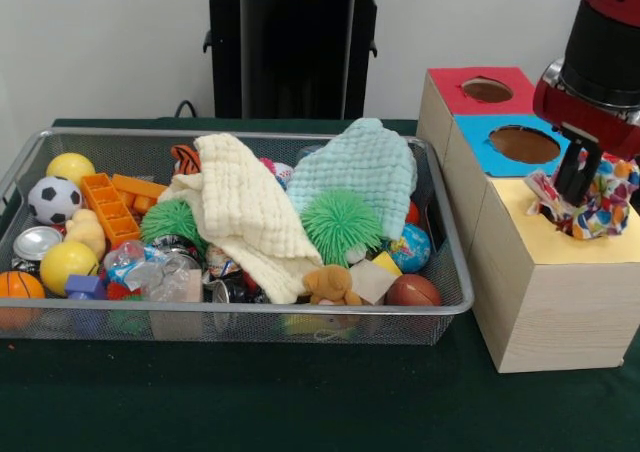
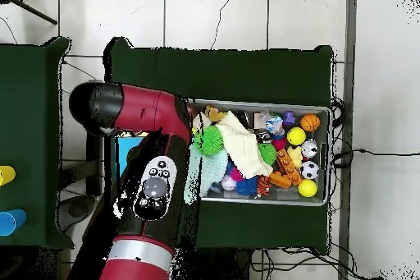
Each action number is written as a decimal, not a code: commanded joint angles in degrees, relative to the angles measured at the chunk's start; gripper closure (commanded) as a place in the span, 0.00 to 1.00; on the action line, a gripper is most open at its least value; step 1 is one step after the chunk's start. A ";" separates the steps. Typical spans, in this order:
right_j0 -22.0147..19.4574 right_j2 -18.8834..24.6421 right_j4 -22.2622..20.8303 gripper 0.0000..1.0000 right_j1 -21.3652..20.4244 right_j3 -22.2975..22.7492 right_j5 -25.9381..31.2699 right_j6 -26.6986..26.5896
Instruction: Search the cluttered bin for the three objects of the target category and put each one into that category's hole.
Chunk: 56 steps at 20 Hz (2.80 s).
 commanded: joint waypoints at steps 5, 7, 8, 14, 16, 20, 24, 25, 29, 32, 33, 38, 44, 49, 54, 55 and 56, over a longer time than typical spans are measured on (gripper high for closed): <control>0.75 2.14 2.98 1.00 4.37 6.45 -4.18 17.86; 0.95 2.13 3.24 1.00 4.96 6.18 -4.55 18.00; 1.04 2.17 3.42 1.00 5.29 6.01 -4.82 18.08; -0.31 4.14 4.77 1.00 7.59 4.95 -8.29 15.56; -1.18 5.55 5.37 1.00 8.32 4.78 -10.46 13.62; -3.25 8.51 5.78 1.00 9.43 4.92 -17.70 8.73; -4.61 9.21 4.70 1.00 11.54 3.47 -20.04 7.03; -5.11 9.45 4.28 1.00 12.08 3.24 -21.13 6.39; -6.53 9.84 3.25 1.00 14.37 1.02 -22.14 5.07; -6.85 9.61 2.75 1.00 15.61 -0.46 -22.08 4.88; -6.98 9.64 2.62 1.00 15.40 -0.26 -21.99 4.75; -6.57 9.66 2.63 1.00 9.97 3.25 -16.58 4.43; -3.31 1.72 -0.36 1.00 -4.07 3.03 0.49 6.64; -5.59 3.04 -0.69 1.00 -7.21 0.97 1.76 4.46; -6.41 3.97 -1.22 1.00 -8.85 0.83 3.44 3.93; -6.79 4.43 -1.13 1.00 -9.19 0.89 3.37 3.54; -6.73 4.51 -1.29 1.00 -9.53 1.09 3.48 3.59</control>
